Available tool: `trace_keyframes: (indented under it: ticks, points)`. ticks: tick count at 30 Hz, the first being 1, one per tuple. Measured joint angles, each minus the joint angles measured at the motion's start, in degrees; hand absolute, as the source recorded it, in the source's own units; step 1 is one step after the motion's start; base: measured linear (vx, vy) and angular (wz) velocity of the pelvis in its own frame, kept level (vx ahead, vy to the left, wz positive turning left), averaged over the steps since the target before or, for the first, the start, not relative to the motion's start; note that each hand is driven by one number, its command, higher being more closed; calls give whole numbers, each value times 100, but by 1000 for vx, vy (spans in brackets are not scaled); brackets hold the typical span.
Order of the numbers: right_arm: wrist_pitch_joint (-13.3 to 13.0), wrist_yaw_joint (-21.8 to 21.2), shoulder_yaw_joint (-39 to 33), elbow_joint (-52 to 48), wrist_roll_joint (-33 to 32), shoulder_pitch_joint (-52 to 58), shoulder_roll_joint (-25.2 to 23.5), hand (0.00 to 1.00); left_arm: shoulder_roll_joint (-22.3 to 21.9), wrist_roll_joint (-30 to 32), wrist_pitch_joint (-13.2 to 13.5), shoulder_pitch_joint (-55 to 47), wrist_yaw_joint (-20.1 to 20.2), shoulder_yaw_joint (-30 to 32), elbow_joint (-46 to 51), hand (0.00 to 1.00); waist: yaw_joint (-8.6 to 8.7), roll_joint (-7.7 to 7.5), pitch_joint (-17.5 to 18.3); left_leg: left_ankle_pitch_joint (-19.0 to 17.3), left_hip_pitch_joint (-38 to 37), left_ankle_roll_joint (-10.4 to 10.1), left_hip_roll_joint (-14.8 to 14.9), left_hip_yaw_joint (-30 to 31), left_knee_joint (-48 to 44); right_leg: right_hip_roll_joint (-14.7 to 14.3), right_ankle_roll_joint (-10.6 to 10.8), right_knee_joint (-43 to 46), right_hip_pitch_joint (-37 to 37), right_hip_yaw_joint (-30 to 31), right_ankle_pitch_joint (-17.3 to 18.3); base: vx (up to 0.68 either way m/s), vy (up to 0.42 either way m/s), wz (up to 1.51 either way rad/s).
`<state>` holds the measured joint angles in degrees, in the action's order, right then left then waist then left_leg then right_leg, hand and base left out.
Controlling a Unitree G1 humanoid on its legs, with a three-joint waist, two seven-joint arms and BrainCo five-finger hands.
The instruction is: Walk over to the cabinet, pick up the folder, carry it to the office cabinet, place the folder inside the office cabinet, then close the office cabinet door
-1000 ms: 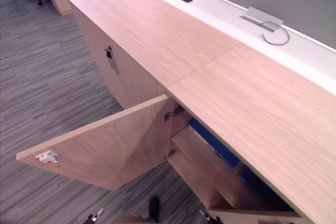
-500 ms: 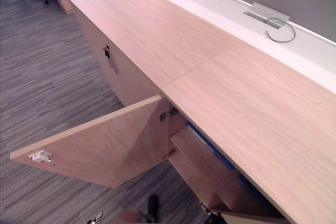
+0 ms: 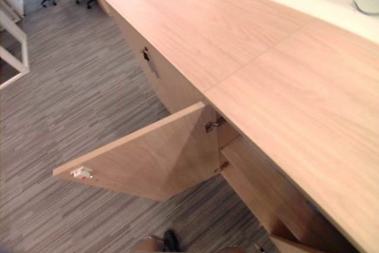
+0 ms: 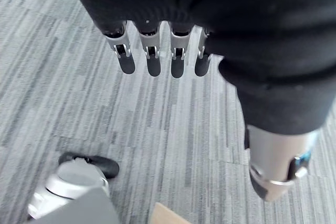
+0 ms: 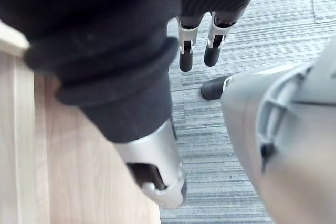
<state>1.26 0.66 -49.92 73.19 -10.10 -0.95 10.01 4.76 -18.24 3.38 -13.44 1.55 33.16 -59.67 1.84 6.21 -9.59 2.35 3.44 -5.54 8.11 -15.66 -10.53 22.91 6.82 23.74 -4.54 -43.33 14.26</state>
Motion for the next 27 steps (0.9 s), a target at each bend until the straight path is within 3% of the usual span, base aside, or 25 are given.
trace_keyframes:
  ticks: [1,2,3,4,5,6,10,12,13,14,15,16,17,22,27]
  points:
    - [-8,-10,9,-73,-3,24,49,0,1,-1,5,30,1,-46,147,0,4,21,12,0,-68,4,-73,100,150,243,-23,463,235,81,-14,164,198,-24]
    - [-35,-22,59,-180,-5,101,91,0,23,-4,29,190,-9,-106,448,0,71,28,-19,-46,-125,-8,-175,203,209,702,-126,1450,763,296,1,111,180,-15]
    - [-38,-63,129,-294,-4,117,51,0,162,-21,115,342,-29,-236,990,0,21,56,-32,-348,-156,-260,-139,334,230,731,87,1476,1417,697,371,-7,74,-14]
    - [-37,-73,237,-393,-3,148,-11,0,281,-23,142,376,-31,-318,1175,0,24,-3,-11,-526,-171,-305,-165,282,223,761,-52,1216,1594,758,229,-62,15,0]
    - [-37,-105,288,-520,-2,266,-78,0,396,-22,171,587,-30,-544,1407,0,128,-40,-21,-750,-265,-379,-231,274,253,885,-15,1357,1652,900,42,-34,-22,-9]
    - [-34,-116,266,-557,-9,350,-99,0,370,-19,188,585,-23,-806,1802,0,122,-39,6,-740,-451,-379,-253,180,422,895,-64,1349,1689,917,6,33,-15,-16]
    - [22,-193,276,-558,19,521,-180,0,397,87,222,609,38,-1215,2838,0,206,11,118,-757,-606,-384,-207,-16,634,664,-30,1045,1700,1076,-147,115,23,-41]
    - [104,-263,283,-564,66,712,-269,0,480,208,216,625,81,-1317,2920,0,204,-29,146,-759,-804,-384,-102,-81,728,527,-155,1119,1651,1114,-299,110,23,-32]
    - [128,-297,298,-576,155,848,-299,0,497,268,197,642,127,-1387,2924,0,228,-12,143,-770,-1008,-377,-4,-85,780,566,-431,1716,1840,1244,-535,84,-1,-28]
    - [150,-313,370,-605,219,934,-336,0,526,295,186,620,122,-1371,2886,0,227,69,144,-788,-1122,-391,128,-125,790,466,-154,1812,2067,1343,-302,76,-56,-38]
    - [158,-374,556,-622,228,1002,-440,0,769,379,169,574,116,-1301,2854,0,213,-58,199,-800,-1222,-417,209,-240,790,191,-197,1136,2153,1360,-400,41,-97,-30]
    - [157,-392,658,-620,229,1039,-502,0,955,428,167,558,116,-1294,2855,0,210,-200,228,-844,-1273,-481,182,-262,789,121,-377,864,2184,1357,-710,73,-155,-35]
    - [156,-428,685,-606,227,1046,-476,0,1095,589,113,568,81,-1256,2823,0,158,-169,263,-938,-1375,-590,250,-306,820,43,-347,953,2191,1350,-611,70,-137,-29]
    - [125,-496,658,-610,222,1032,-453,0,1386,1242,40,598,3,-1579,2824,0,166,-174,260,-945,-1505,-603,221,-358,894,40,-336,929,2118,1393,-627,9,-42,-6]
    - [96,-495,628,-599,92,1157,-579,0,1414,1403,11,586,-203,-2172,3096,0,73,-198,263,-957,-1536,-615,105,-356,931,11,-257,516,1938,1395,-972,-58,46,-1]
